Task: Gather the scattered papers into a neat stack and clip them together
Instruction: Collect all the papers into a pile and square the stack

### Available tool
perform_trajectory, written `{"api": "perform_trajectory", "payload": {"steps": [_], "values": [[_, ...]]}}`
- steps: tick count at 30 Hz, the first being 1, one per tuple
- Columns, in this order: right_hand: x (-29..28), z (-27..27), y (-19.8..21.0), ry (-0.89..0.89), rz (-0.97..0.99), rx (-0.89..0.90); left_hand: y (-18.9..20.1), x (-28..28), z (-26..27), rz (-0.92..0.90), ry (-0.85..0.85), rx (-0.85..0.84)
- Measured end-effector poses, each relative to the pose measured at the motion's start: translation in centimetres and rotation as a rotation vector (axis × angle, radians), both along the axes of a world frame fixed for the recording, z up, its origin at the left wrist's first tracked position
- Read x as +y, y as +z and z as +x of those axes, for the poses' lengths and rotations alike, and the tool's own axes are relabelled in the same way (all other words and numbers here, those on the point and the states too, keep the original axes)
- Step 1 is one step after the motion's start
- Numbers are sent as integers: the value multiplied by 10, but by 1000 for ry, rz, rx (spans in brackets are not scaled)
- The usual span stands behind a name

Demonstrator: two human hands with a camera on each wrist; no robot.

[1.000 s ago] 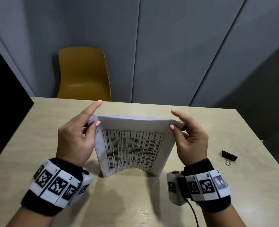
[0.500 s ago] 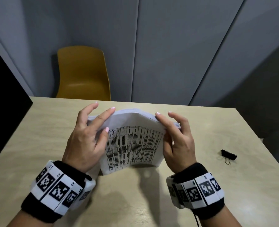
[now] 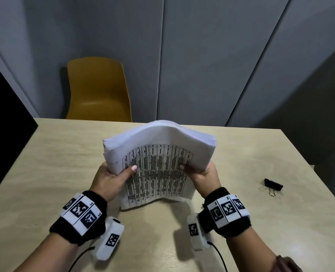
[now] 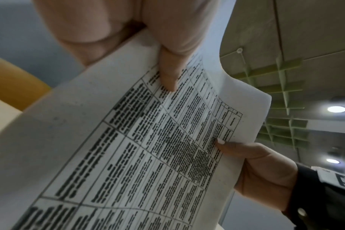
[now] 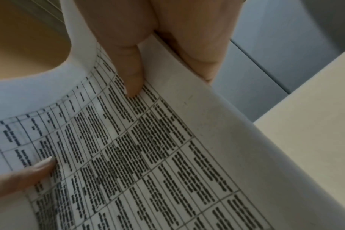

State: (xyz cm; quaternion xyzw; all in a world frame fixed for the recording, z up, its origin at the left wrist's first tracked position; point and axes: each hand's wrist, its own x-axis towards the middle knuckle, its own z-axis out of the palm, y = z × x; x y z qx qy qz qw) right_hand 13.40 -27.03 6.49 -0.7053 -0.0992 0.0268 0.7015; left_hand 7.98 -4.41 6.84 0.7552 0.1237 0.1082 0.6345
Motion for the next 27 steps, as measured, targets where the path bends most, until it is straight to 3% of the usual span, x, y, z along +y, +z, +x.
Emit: {"api": "perform_trajectory", "payload": {"steps": [3,7,13,18,21,27], "values": [[-8,-1,-9,-7,-1,7,-7,3,-4,-70,-27,45],[-11,-9,-41,-43,-167,109,-29,-6,-12,-87,-113,182],[-11,-14,-33,-112,-179,99,-36,0,-8,-53,-82,124],[-9,-27,-60,-151,-335,263,-62,-4,-21,-24,-157,231],[-8,-30,-64,-158,-363,280,-67,-9,-25,-43,-97,230],[-26,-37,-58,38,-417,467,-74,5,-20,-17,-281,449]]}}
